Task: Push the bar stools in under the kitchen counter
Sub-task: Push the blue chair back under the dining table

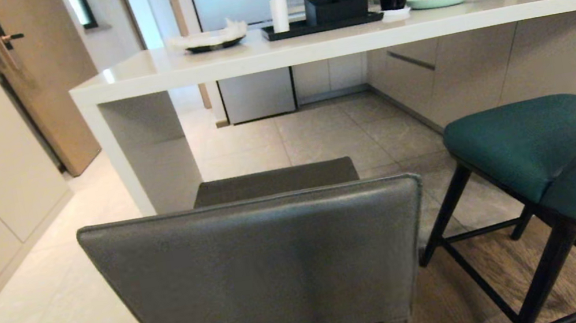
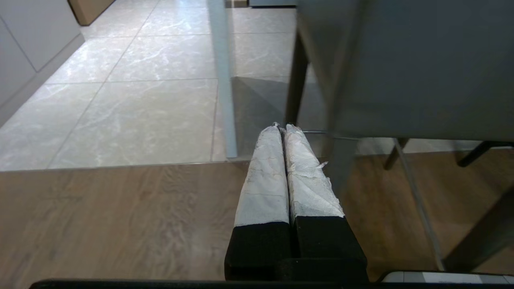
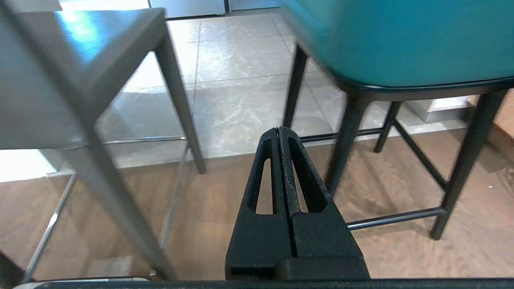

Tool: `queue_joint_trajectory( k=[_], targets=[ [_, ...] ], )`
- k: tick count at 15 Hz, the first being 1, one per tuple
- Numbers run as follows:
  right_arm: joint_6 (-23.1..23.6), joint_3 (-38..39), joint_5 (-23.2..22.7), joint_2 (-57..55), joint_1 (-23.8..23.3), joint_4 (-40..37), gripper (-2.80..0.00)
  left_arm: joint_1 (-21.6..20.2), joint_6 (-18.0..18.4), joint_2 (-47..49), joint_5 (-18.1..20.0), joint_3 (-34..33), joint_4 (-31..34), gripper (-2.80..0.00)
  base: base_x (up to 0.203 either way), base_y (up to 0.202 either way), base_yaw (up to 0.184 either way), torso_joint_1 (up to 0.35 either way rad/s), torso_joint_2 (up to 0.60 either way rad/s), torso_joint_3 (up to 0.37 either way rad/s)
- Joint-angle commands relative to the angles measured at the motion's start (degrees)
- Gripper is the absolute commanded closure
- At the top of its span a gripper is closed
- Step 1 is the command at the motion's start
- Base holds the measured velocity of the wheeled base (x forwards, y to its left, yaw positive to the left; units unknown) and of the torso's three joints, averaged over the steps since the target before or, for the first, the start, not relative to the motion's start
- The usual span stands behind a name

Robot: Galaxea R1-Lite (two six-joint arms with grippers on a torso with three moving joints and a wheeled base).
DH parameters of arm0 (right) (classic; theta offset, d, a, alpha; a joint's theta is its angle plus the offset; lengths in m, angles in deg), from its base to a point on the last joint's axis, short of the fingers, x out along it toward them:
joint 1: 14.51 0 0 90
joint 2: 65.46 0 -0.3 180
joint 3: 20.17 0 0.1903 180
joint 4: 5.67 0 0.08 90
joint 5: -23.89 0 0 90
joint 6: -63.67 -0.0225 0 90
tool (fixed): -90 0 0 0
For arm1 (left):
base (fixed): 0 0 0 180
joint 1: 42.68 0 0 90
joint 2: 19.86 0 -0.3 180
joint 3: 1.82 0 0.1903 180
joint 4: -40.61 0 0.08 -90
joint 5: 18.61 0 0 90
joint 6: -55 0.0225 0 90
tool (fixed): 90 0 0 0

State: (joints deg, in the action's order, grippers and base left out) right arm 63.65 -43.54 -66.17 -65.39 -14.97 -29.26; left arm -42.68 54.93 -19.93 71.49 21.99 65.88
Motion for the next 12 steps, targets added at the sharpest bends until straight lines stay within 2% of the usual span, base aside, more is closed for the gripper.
queue_joint_trajectory(
  k=[1,12],
  targets=[
    [0.0,0.1,0.0,0.0,0.0,0.0,0.0,0.0,0.0,0.1,0.0,0.0,0.0,0.0,0.0,-0.199,0.0,-0.001,0.0,0.005],
    [0.0,0.1,0.0,0.0,0.0,0.0,0.0,0.0,0.0,0.1,0.0,0.0,0.0,0.0,0.0,-0.194,0.002,0.003,0.0,0.002]
  ],
)
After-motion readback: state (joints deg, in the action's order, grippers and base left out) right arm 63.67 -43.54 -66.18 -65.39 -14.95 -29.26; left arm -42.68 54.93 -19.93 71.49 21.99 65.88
